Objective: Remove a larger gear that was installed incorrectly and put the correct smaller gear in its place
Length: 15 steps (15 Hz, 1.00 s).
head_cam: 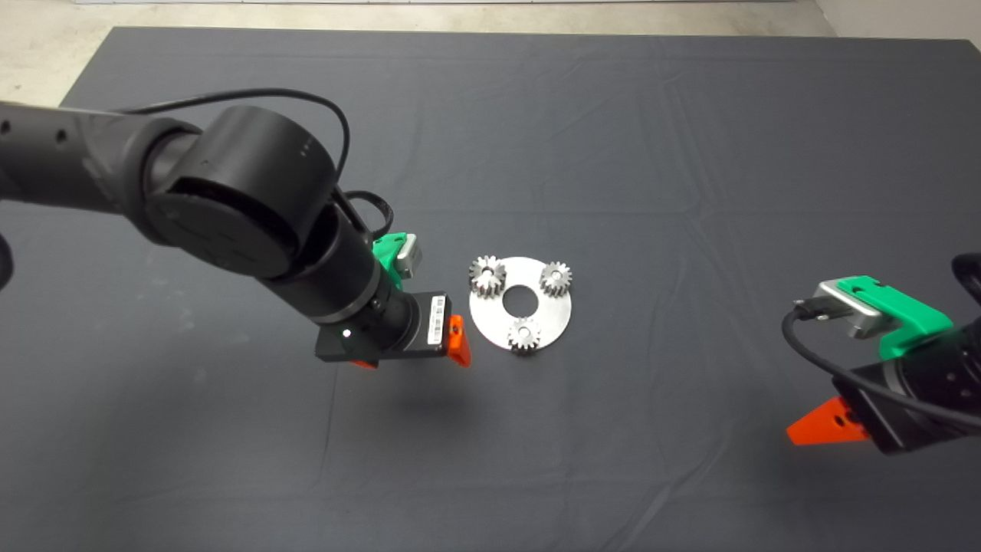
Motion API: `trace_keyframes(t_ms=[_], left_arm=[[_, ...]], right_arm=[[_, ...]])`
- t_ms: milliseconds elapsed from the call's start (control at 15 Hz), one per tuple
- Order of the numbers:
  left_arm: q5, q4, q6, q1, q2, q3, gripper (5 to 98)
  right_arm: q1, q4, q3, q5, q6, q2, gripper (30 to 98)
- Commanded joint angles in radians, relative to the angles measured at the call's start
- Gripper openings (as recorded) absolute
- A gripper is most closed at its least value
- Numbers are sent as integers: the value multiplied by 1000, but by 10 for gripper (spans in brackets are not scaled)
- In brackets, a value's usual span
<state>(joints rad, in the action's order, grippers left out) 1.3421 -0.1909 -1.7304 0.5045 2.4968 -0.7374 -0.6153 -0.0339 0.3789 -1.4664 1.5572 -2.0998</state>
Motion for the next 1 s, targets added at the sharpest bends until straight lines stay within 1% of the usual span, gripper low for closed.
trace_keyframes(t_ms=[0, 267, 400, 467, 533, 600, 733, 933], left_arm=[[-1, 7, 12, 11, 15, -13, 884], [-4, 7, 9, 11, 29, -6, 884], [-3, 7, 11, 11, 44, -24, 884], [-3, 7, 14, 11, 56, -48, 884], [-1, 7, 26, 11, 76, -72, 884], [-3, 7, 49, 11, 95, -94, 884], [-1, 7, 74, 11, 129, -147, 884], [-1, 7, 139, 9, 152, -219, 884]], right_arm=[[-17, 25, 0, 1, 0, 5, 660], [-17, 26, 0, 1, 0, 3, 660], [-17, 26, 0, 1, 0, 3, 660], [-17, 26, 0, 1, 0, 3, 660], [-17, 26, 0, 0, 0, 5, 660], [-17, 26, 0, 0, 0, 4, 660], [-17, 26, 0, -2, 0, 5, 660], [-17, 26, 0, -2, 0, 10, 660]])
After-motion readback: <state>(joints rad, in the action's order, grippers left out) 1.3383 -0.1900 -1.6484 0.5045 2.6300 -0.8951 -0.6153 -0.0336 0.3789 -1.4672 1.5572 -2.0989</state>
